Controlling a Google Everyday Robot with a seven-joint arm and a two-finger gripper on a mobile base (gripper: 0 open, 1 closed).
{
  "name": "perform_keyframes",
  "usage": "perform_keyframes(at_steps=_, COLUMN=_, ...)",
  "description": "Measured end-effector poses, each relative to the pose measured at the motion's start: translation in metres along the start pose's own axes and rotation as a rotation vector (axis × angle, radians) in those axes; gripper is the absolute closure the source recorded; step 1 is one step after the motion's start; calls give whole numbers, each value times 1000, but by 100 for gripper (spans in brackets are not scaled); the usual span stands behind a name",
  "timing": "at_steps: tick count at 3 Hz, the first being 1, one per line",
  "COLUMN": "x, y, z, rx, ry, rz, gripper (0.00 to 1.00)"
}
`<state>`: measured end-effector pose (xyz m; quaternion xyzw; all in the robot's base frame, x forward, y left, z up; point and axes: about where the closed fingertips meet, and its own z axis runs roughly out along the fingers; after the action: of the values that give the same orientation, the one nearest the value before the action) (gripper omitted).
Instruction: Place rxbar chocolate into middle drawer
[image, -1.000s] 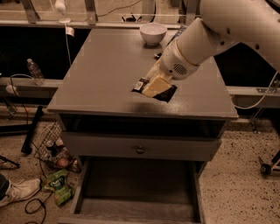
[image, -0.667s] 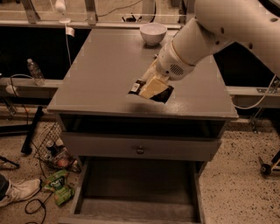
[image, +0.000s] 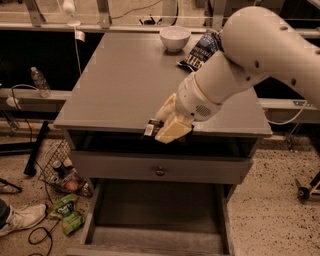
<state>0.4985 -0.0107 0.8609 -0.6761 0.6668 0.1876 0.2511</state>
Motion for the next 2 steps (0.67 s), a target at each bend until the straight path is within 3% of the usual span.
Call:
perform_keyframes(at_steps=1, x=24, y=23, z=25, rx=-68, ry=-56, rz=-13, gripper=100)
perform_keyframes(at_steps=2, x=52, y=37, z=49, rx=-101, ry=-135, rz=-3, gripper=100)
